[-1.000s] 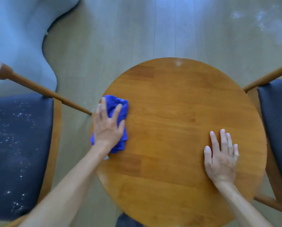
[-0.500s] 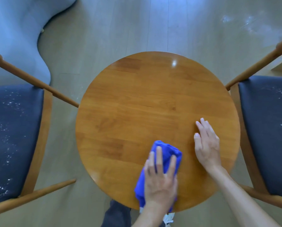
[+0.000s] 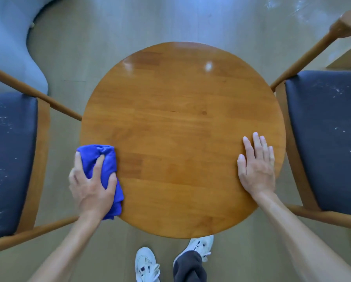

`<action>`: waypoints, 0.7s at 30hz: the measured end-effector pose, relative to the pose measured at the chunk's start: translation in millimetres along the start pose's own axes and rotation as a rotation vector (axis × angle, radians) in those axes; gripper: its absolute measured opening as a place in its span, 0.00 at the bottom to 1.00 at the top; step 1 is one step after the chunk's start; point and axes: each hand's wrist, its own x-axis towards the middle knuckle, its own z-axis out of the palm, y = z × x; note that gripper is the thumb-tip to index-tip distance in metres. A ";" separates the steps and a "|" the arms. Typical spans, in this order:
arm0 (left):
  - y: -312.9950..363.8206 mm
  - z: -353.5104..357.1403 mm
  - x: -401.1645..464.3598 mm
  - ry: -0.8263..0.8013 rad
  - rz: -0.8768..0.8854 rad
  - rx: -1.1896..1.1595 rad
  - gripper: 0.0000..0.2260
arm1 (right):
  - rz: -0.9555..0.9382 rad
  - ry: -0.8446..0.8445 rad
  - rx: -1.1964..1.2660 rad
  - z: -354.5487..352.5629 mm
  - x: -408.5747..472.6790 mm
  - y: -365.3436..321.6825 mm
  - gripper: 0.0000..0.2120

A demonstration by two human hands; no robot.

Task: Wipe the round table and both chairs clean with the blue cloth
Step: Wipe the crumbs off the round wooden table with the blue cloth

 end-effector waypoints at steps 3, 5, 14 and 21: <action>42.1 15.0 -77.1 0.028 -0.038 -0.042 0.24 | 0.006 -0.007 -0.008 -0.7 -1.1 1.6 0.27; 88.0 24.6 -122.1 -0.009 0.064 -0.066 0.22 | 0.010 -0.002 -0.003 -0.2 -2.2 2.4 0.28; 226.3 49.4 -121.4 -0.228 0.543 -0.096 0.23 | -0.005 0.041 0.120 -2.1 -2.3 14.4 0.26; 76.1 18.4 28.7 -0.104 0.181 0.010 0.24 | -0.001 0.017 0.101 -1.4 -4.3 8.2 0.27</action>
